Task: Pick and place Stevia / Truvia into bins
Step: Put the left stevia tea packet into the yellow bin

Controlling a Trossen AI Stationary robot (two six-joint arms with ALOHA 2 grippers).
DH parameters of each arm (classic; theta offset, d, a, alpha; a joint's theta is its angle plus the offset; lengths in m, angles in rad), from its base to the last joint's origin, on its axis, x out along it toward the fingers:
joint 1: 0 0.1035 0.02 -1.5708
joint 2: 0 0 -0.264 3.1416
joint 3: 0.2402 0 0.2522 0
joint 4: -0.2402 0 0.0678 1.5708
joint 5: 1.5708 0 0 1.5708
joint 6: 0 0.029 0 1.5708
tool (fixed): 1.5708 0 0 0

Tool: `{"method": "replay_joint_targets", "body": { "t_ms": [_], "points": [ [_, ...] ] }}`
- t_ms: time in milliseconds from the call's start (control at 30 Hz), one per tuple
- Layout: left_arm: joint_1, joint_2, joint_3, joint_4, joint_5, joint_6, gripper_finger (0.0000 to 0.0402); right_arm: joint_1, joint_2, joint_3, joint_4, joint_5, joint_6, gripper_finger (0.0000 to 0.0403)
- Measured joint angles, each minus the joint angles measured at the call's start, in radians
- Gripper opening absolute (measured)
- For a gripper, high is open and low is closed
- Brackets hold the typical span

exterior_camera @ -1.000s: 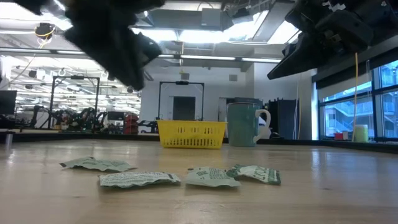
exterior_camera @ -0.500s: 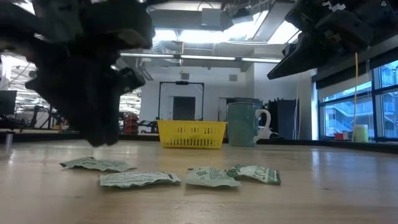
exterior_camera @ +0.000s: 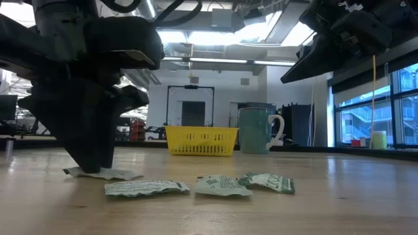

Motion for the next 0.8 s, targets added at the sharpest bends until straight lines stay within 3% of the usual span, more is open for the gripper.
{"method": "replay_joint_targets", "body": {
  "t_ms": [267, 467, 800],
  "points": [
    [0.003, -0.012, -0.005, 0.003, 0.03, 0.001, 0.0022, 0.0, 0.0, 0.0, 0.0, 0.0, 0.0, 0.0111],
    [0.037, -0.109, -0.017, -0.016, 0.102, -0.011, 0.0006, 0.0, 0.0, 0.0, 0.0, 0.0, -0.001, 0.0111],
    [0.181, -0.3, -0.009, 0.247, -0.03, 0.202, 0.0006, 0.0, 0.0, 0.0, 0.0, 0.0, -0.005, 0.0111]
  ]
}}
